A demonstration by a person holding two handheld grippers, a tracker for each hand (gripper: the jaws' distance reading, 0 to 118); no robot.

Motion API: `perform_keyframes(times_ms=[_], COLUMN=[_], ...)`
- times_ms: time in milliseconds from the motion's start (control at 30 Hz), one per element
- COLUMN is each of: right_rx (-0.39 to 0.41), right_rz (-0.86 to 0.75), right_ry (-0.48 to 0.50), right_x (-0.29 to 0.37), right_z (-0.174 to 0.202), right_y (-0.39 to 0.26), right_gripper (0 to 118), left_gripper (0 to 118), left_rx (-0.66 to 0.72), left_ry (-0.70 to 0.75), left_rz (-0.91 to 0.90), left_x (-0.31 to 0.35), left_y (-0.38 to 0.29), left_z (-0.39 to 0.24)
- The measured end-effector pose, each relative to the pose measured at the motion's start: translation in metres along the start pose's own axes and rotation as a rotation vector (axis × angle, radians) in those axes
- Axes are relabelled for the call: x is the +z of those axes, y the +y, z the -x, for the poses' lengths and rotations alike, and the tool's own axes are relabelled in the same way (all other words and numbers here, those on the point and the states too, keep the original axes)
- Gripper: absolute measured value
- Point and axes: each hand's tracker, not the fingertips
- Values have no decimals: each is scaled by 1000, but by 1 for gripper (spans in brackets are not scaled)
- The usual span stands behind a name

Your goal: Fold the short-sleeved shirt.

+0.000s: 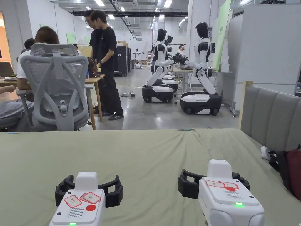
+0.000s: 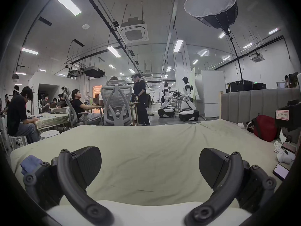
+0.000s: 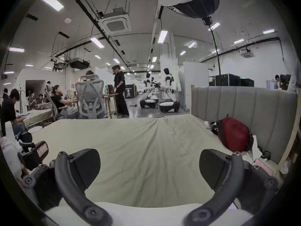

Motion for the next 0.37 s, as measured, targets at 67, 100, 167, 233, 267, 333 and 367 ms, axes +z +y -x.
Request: perform_keyframes(times_ms=[67,100,167,233,267,333,367], right_rx=[6,17,35,61,132,130,70], right_rz=[-26,-54,-139,-247,-217,-118,-132], right_ry=[36,61,126,60,35,30,10], right_x=[3,4,8,-6,-12,-12,-11], right_z=[-4,-5,-13,-11,-11,-21,-22], right_y=[-2,-3,-8,-20,-23,-31,-33], right_gripper=[118,118,118,118,118,118,118], left_gripper=[118,118,118,118,118,118,118], left_rx=[-8,-15,-16,-3,7,-5,-21], left_ry=[3,4,-4,-10,-4,-7,-5], left_rz=[-5,-3,-7,-19,-39,-72,-69], left_x=[-1,-1,0,2,4,6,6], left_y=[-1,-1,-2,-3,-2,-5,-6], left_z=[-1,-1,-1,0,0,0,-1])
